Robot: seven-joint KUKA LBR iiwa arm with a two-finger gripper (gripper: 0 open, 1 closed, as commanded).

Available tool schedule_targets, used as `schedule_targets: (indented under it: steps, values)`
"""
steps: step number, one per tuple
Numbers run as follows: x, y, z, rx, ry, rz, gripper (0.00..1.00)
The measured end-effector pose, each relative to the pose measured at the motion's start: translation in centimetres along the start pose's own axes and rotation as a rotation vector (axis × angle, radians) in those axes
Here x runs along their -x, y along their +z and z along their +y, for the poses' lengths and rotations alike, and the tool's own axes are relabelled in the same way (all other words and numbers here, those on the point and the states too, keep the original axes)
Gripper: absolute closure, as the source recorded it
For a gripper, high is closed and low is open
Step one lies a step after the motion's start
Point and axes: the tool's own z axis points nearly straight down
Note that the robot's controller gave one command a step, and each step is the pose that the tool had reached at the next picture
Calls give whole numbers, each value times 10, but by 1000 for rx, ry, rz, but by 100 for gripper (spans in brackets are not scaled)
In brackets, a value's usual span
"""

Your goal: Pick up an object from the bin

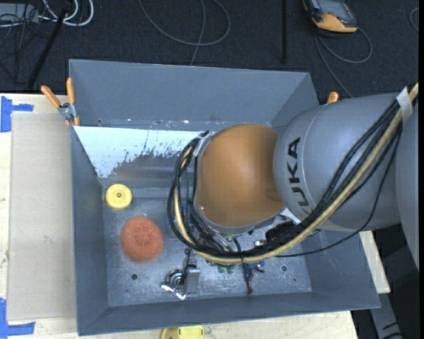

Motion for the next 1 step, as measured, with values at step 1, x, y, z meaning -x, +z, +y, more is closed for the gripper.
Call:
schedule_targets:
  steps: [1]
  values:
    - [2, -4, -1, 2, 5, -8, 0]
